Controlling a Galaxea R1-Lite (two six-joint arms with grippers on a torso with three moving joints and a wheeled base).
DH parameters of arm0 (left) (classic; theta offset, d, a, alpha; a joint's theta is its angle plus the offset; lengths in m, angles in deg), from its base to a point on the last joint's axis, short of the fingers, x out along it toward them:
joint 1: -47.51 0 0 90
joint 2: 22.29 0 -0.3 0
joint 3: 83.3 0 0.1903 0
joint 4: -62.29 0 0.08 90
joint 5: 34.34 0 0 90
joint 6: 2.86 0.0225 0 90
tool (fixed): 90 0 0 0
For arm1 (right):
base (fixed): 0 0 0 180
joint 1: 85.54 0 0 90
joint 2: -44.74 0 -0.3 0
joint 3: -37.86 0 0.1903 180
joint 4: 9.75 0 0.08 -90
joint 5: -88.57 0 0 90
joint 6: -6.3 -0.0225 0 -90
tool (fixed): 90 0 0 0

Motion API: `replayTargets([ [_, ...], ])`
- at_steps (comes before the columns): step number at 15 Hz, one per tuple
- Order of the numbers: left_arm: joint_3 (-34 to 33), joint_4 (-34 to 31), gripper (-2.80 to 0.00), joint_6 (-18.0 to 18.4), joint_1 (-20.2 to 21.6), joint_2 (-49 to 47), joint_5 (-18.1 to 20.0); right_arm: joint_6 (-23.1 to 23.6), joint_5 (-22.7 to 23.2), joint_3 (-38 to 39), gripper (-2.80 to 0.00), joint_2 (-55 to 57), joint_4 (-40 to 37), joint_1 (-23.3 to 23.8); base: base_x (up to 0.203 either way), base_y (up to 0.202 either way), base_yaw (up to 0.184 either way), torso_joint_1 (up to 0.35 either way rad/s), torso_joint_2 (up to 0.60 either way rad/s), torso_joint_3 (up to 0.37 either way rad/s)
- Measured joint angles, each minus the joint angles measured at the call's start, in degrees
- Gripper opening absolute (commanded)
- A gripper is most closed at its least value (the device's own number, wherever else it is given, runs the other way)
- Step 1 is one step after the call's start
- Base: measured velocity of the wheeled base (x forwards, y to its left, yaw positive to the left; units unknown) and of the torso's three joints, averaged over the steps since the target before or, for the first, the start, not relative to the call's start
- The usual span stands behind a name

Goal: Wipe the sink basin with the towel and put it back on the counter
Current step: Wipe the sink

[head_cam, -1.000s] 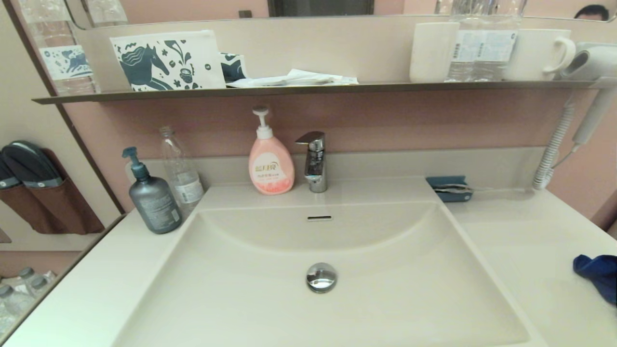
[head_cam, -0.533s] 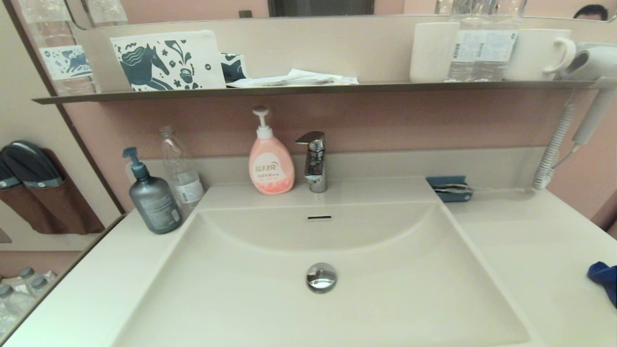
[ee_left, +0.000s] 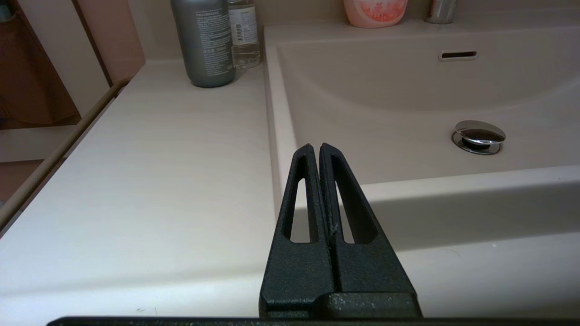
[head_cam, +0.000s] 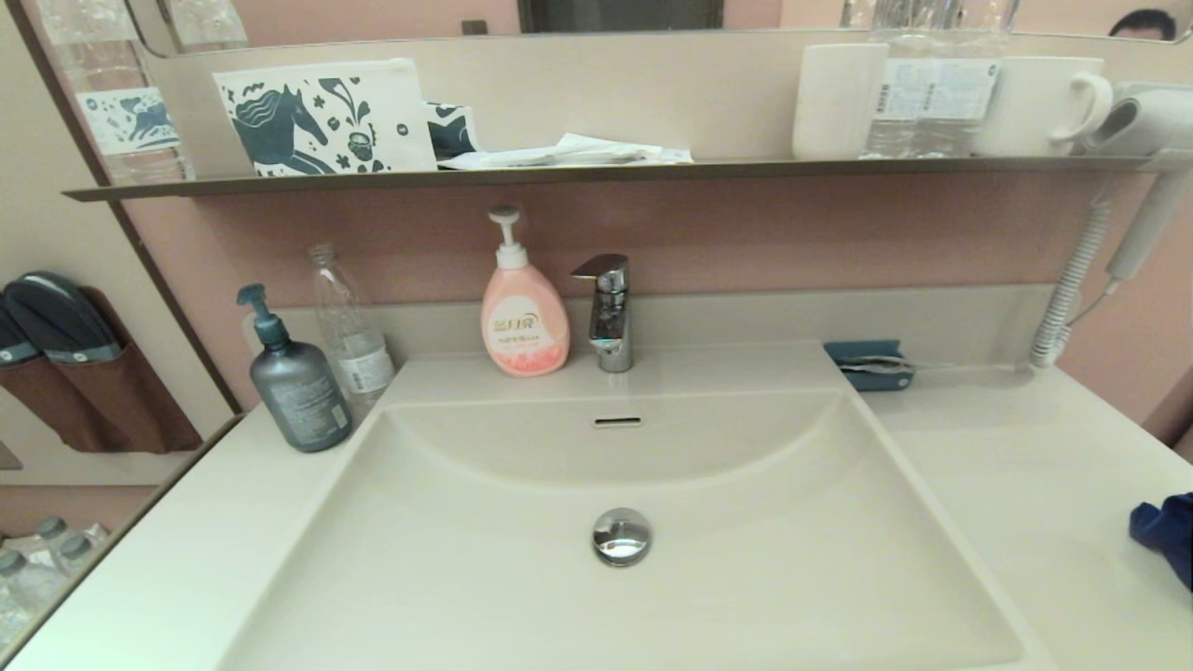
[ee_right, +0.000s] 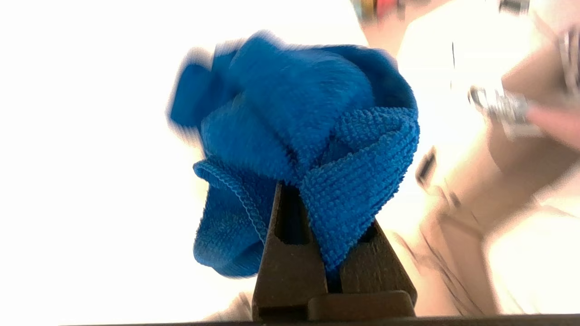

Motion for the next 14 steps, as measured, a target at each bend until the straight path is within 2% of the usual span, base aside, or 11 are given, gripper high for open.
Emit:
replayTargets([
  [5,0.00,0.02,-2.80,0.00,0.00,0.00,0.02,-9.89,3.63,-0.33,-2.80,-0.09,11.95,-1.36,0.000,0.000,0.000,0.000,0.00,0.000],
  [8,0.00,0.02,-2.80,0.01,0.00,0.00,0.02,-21.26,4.84,-0.05,-2.80,-0.32,16.52,-5.51,0.000,0.000,0.000,0.000,0.00,0.000],
  [10,0.00,0.03,-2.80,0.00,0.00,0.00,0.01,-26.30,6.71,-0.34,-2.80,-0.41,16.75,-7.93,0.000,0.000,0.000,0.000,0.00,0.000],
  [14,0.00,0.02,-2.80,0.01,0.00,0.00,0.00,-31.28,8.23,-2.23,-2.80,0.67,19.98,-12.26,0.000,0.000,0.000,0.000,0.00,0.000],
])
